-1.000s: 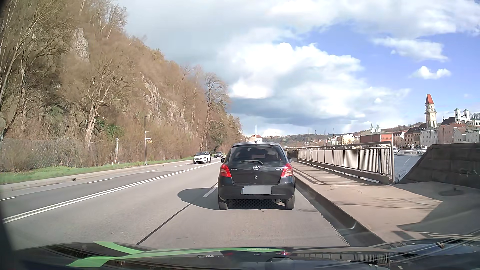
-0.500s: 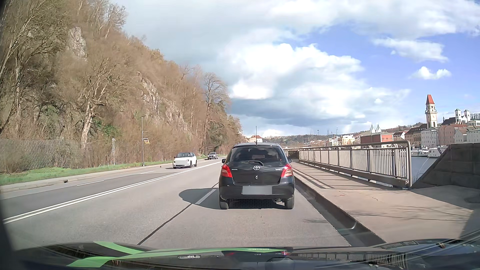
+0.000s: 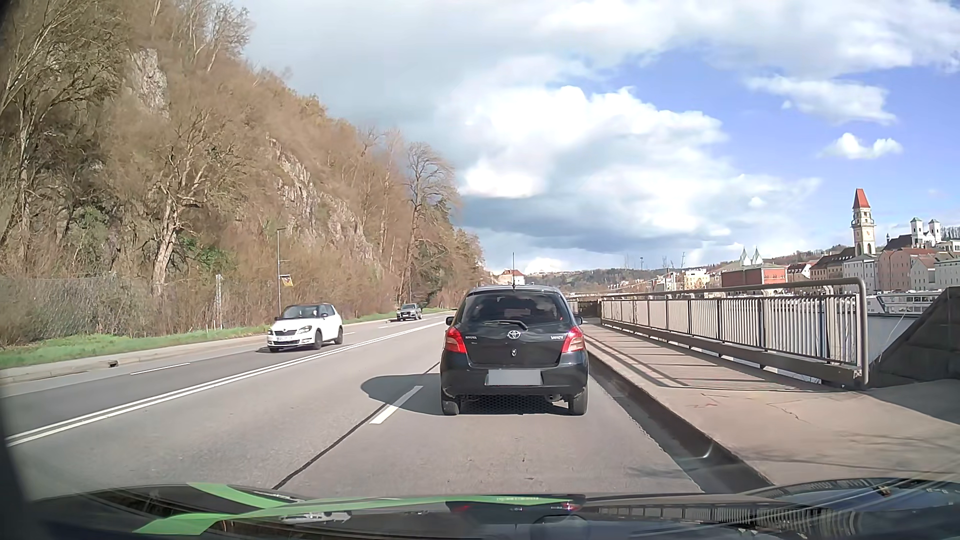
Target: Follow the waypoints while adhering to traffic rules and regulations
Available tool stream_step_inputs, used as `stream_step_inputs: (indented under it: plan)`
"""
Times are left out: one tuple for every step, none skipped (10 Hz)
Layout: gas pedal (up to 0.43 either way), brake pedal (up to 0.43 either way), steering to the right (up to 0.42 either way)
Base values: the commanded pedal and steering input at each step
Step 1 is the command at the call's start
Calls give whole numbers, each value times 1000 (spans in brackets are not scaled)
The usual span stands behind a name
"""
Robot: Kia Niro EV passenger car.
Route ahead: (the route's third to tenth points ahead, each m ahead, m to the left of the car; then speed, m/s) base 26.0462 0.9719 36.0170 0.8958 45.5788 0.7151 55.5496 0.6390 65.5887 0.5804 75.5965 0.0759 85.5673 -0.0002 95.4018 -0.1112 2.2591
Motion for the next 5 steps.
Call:
stream_step_inputs:
  plan:
    - [20, 0, -1]
    - [20, 0, 0]
    - [20, 0, 0]
    - [28, 0, 0]
    - [39, 0, -1]
